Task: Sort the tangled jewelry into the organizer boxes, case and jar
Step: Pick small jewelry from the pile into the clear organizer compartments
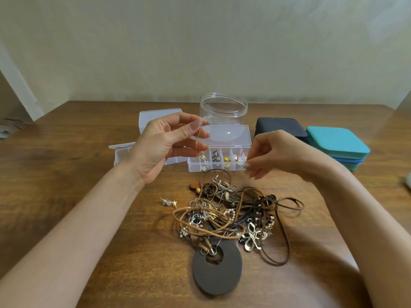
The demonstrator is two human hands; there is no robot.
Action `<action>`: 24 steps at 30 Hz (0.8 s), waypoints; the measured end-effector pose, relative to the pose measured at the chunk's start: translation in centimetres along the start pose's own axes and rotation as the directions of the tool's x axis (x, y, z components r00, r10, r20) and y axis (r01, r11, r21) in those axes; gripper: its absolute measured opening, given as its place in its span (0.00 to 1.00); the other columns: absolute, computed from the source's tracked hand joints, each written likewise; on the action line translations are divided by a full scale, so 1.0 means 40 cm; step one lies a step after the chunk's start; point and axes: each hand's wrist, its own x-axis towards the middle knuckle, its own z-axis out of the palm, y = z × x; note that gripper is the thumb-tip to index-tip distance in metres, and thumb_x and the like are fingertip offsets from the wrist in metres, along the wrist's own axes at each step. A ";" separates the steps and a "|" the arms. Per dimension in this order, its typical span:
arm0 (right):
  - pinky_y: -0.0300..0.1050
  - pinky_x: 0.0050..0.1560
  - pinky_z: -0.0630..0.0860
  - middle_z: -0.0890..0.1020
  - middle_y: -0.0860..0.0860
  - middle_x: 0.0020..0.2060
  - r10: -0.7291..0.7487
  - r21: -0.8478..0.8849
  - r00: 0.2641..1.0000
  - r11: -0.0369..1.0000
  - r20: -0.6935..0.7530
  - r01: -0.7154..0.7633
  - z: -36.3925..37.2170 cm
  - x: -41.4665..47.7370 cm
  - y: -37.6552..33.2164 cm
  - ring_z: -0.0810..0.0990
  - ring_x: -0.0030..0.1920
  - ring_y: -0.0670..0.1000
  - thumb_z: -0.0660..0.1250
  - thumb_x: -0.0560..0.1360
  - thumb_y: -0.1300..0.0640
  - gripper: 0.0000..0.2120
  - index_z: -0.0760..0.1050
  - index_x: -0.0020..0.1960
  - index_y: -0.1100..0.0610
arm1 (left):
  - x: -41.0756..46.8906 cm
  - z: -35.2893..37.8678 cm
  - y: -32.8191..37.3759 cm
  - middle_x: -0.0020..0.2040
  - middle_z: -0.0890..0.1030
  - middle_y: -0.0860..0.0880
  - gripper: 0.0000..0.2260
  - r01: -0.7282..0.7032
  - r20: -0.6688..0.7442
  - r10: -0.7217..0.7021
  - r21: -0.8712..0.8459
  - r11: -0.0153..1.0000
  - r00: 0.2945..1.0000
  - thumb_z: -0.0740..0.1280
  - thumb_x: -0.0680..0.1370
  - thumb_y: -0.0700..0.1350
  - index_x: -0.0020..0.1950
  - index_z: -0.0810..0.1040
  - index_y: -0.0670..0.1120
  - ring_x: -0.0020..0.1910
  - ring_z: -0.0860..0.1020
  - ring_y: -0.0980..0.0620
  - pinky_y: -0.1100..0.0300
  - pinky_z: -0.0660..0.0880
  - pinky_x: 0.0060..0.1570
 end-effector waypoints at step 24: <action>0.36 0.35 0.77 0.85 0.56 0.39 -0.159 0.613 0.987 0.781 0.008 0.121 0.060 0.013 -0.011 0.80 0.35 0.48 0.70 0.67 0.56 0.09 0.79 0.43 0.61 | 0.005 0.010 -0.028 0.38 0.84 0.52 0.06 -0.124 -0.006 0.128 0.219 0.968 0.992 0.69 0.70 0.41 0.47 0.80 0.44 0.41 0.82 0.56 0.66 0.78 0.39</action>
